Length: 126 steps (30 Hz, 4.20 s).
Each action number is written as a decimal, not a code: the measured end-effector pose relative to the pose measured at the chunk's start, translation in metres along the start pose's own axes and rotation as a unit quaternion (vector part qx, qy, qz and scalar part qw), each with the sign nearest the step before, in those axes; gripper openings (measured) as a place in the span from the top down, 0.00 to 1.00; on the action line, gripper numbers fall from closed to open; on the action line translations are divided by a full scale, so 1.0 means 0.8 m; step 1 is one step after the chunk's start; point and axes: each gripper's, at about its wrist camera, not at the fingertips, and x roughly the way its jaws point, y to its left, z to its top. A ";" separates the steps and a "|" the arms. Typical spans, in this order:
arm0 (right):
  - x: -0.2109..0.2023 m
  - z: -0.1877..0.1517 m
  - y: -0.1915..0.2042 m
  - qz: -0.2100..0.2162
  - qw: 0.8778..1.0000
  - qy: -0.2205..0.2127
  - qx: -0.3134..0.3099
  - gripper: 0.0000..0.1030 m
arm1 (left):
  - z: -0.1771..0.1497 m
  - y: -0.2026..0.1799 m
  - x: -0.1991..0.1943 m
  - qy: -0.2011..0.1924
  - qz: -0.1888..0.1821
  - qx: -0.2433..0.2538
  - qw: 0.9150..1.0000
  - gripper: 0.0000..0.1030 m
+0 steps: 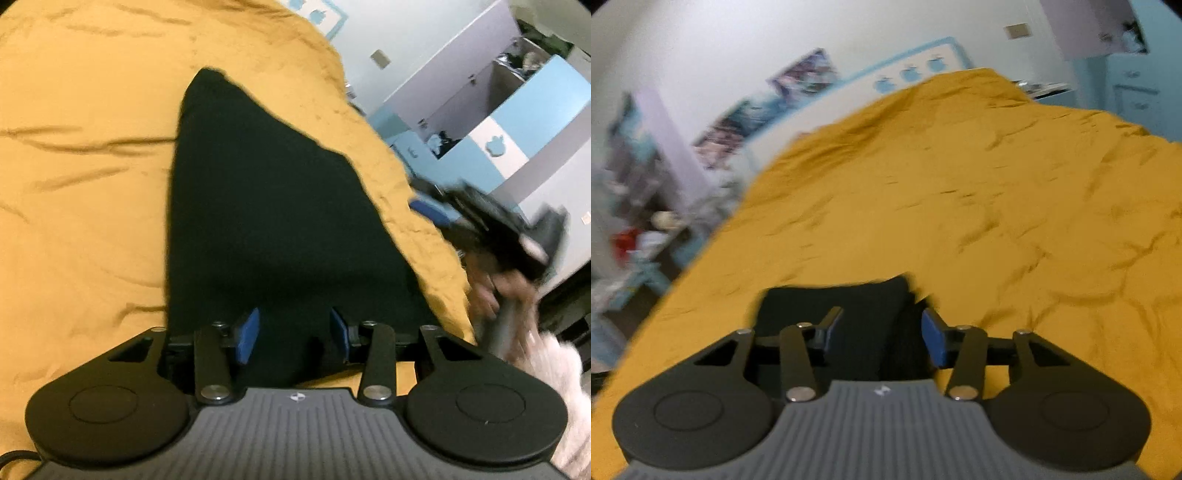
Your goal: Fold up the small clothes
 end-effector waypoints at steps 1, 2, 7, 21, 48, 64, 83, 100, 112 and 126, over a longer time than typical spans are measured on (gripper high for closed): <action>-0.021 -0.011 0.009 0.015 1.000 0.007 -0.012 0.57 | -0.002 -0.003 -0.004 -0.005 0.001 0.007 1.000 0.54; -0.039 -0.023 0.019 0.024 0.999 0.012 -0.030 0.57 | -0.003 -0.006 -0.007 -0.008 0.000 0.011 1.000 0.54; -0.078 -0.091 0.046 0.042 0.994 0.070 -0.070 0.59 | -0.011 0.006 -0.005 -0.007 0.024 0.001 1.000 0.54; -0.081 -0.093 0.003 0.063 0.995 0.077 0.020 0.49 | -0.008 0.047 -0.049 -0.034 0.012 -0.042 0.998 0.46; 0.207 0.012 -0.113 0.178 0.945 0.149 0.231 0.22 | 0.006 0.105 0.073 0.087 -0.150 -0.143 0.974 0.26; 0.235 0.011 -0.088 0.116 0.966 0.147 0.179 0.56 | -0.010 0.083 0.069 0.072 -0.102 -0.130 0.984 0.35; 0.236 0.008 -0.082 0.090 0.974 0.137 0.155 0.65 | -0.006 0.089 0.071 0.069 -0.099 -0.147 0.982 0.58; 0.186 0.087 0.062 0.125 0.985 0.085 0.077 0.77 | 0.040 0.081 -0.039 -0.006 -0.134 -0.132 0.982 0.84; 0.266 0.081 0.313 0.310 0.944 0.099 0.060 0.77 | 0.014 0.123 -0.289 -0.156 -0.055 -0.128 0.978 0.84; 0.445 -0.085 0.313 0.176 0.944 0.262 0.095 0.58 | -0.127 0.287 -0.202 -0.076 -0.021 -0.293 0.953 0.86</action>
